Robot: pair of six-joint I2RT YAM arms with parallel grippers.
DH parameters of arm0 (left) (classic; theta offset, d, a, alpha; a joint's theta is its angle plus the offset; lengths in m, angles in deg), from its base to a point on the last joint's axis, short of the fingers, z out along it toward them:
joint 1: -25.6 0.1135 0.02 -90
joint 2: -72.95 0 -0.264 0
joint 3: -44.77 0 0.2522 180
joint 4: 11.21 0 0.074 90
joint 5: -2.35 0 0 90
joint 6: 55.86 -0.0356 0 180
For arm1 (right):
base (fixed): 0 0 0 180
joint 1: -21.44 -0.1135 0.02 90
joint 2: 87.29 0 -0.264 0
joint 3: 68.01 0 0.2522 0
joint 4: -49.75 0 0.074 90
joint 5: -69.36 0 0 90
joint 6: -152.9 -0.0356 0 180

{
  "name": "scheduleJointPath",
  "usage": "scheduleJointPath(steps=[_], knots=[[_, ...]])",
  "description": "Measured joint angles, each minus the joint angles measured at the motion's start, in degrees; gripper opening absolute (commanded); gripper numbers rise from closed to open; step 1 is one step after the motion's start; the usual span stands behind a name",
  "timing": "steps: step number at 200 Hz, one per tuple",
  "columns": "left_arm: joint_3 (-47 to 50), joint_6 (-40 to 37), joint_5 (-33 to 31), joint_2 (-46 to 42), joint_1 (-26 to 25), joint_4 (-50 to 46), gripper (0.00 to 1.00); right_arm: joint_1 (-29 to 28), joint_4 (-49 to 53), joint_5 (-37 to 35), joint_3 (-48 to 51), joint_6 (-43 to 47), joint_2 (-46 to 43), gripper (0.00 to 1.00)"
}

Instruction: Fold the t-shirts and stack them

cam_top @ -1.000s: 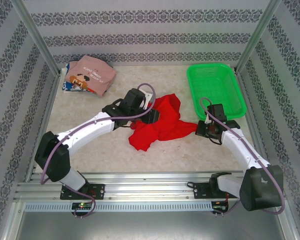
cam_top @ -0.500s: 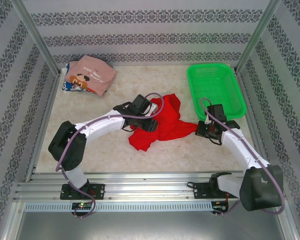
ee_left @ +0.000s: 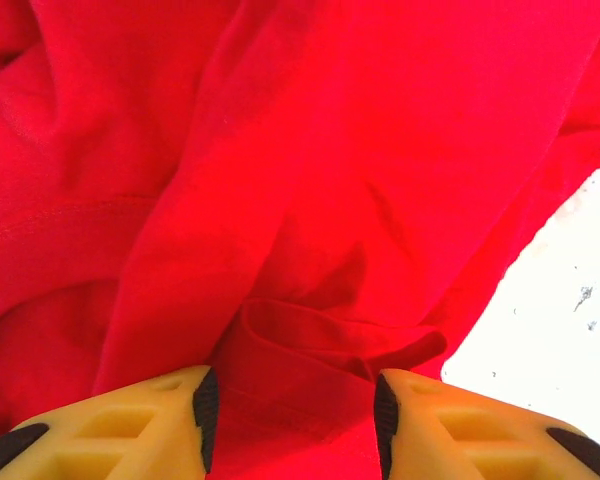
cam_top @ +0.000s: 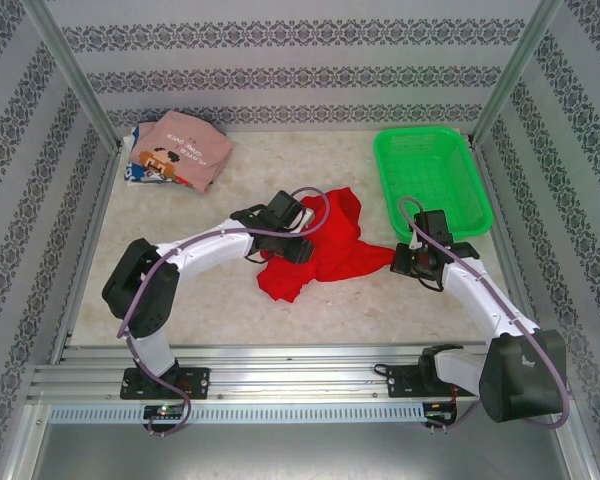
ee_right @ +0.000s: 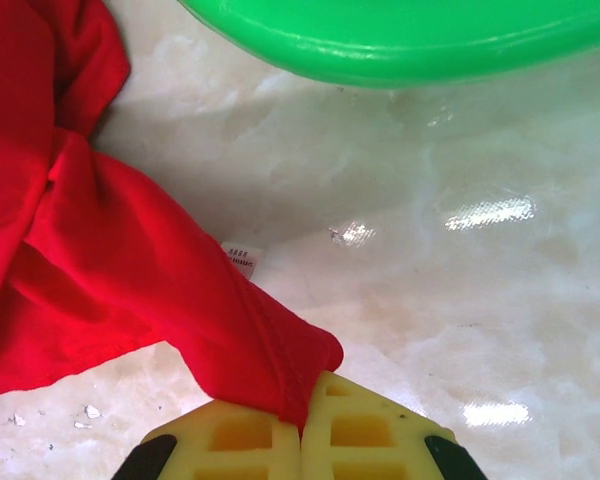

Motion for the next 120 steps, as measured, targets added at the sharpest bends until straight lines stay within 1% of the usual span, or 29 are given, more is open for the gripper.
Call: scheduleJointPath(steps=[23, 67, 76, 89, 100, 120], knots=[[0.0, -0.11, -0.5, -0.52, -0.02, 0.02, 0.48, 0.0, 0.02, 0.09, 0.11, 0.0, 0.0, 0.0], [0.0, -0.24, -0.28, -0.15, -0.09, 0.02, 0.45, 0.0, 0.0, 0.15, 0.15, 0.0, -0.02, 0.0], [0.0, -0.24, -0.26, 0.0, -0.09, 0.0, 0.42, 0.0, 0.0, 0.15, 0.15, 0.0, -0.07, 0.0], [-0.02, -0.22, -0.09, 0.42, -0.09, 0.02, 0.32, 0.0, 0.0, 0.15, 0.15, 0.0, -0.24, 0.0], [-0.02, -0.39, 0.15, 0.79, -0.13, 0.02, 0.21, 0.0, 0.0, 0.15, 0.15, 0.0, -0.42, 0.0], [-0.02, -0.57, 1.09, 0.96, -0.2, 0.02, 0.13, 0.0, 0.0, 0.15, 0.15, 0.0, -0.44, 0.0]])
